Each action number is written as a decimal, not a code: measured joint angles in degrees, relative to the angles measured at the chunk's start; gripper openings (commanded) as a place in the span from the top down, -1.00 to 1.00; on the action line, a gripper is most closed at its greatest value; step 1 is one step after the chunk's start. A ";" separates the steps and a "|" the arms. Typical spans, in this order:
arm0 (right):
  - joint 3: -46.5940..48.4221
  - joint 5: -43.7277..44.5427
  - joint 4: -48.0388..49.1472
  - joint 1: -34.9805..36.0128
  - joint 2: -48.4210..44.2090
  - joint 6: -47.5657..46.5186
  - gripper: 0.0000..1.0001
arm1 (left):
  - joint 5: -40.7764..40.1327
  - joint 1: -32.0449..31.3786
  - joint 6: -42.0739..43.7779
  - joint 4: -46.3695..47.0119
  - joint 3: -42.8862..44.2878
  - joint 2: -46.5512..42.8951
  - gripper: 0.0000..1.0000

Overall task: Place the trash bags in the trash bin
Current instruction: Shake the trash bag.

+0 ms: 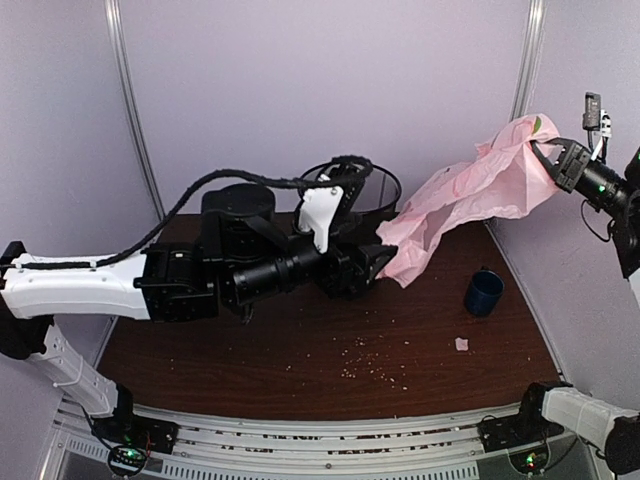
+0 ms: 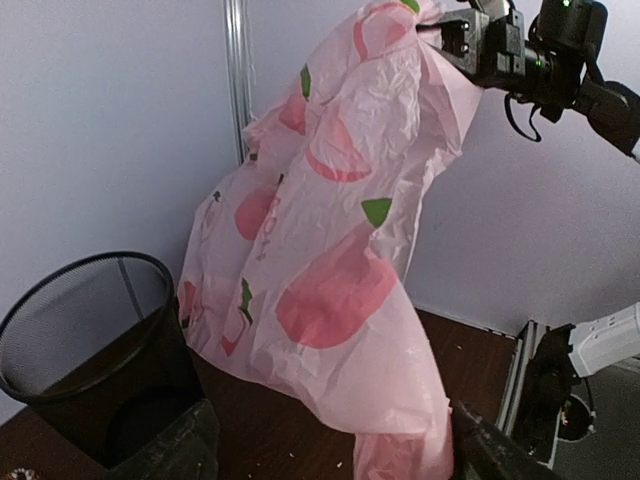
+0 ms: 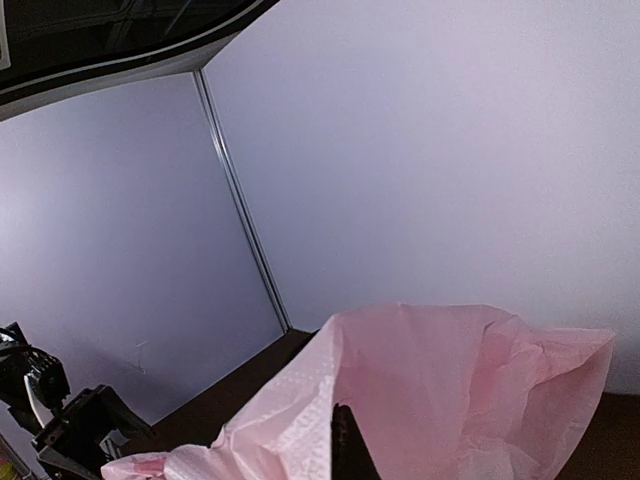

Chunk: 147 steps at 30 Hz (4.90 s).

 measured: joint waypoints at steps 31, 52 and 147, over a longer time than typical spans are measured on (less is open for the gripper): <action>-10.95 3.76 -2.23 0.15 -3.78 -5.60 1.00 | 16.06 -6.38 -31.78 28.94 -19.32 4.07 -0.26; -10.95 4.11 -1.11 0.15 -4.61 -5.51 1.00 | -3.37 -6.93 -39.87 16.79 -7.91 15.52 0.10; 29.66 15.58 -4.13 0.72 26.40 -11.80 1.00 | 7.08 11.34 15.65 -5.49 67.04 45.99 1.00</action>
